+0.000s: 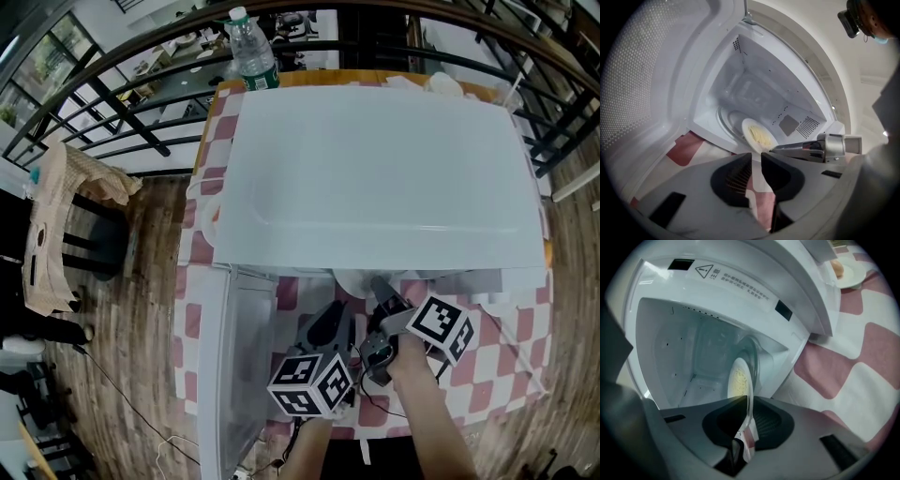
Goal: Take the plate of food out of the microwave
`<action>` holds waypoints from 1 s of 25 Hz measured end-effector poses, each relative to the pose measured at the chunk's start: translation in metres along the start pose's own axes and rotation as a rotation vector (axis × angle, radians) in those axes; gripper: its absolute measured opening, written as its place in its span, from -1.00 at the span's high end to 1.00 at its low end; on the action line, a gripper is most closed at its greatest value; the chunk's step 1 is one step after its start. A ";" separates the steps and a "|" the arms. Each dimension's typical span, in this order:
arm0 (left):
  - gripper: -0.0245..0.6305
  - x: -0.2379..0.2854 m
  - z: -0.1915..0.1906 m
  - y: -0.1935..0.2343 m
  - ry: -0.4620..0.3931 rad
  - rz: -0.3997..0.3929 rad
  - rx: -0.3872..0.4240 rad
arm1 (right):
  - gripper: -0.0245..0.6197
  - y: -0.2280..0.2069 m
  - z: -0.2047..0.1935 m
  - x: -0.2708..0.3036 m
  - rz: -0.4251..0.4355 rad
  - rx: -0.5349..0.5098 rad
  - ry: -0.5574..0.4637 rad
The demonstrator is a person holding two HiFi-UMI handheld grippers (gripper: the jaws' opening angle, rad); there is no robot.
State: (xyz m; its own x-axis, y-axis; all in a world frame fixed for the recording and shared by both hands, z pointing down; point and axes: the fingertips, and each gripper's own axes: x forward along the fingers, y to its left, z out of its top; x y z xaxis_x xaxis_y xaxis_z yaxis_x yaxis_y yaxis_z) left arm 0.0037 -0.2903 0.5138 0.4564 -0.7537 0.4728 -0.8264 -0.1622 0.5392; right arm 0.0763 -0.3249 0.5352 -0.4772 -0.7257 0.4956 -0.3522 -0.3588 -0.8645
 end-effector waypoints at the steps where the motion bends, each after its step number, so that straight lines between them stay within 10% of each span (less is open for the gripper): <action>1: 0.71 0.000 0.000 0.001 0.000 0.000 0.000 | 0.84 0.001 0.000 0.001 0.006 0.007 -0.001; 25: 0.71 -0.015 -0.003 -0.003 -0.027 -0.009 -0.008 | 0.86 -0.005 -0.006 -0.018 0.080 0.081 -0.028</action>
State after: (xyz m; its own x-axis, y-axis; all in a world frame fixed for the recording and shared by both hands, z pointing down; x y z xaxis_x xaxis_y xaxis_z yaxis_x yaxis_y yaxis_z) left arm 0.0003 -0.2767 0.5072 0.4544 -0.7695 0.4488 -0.8196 -0.1637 0.5491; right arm 0.0823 -0.3066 0.5311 -0.4784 -0.7693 0.4234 -0.2472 -0.3447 -0.9056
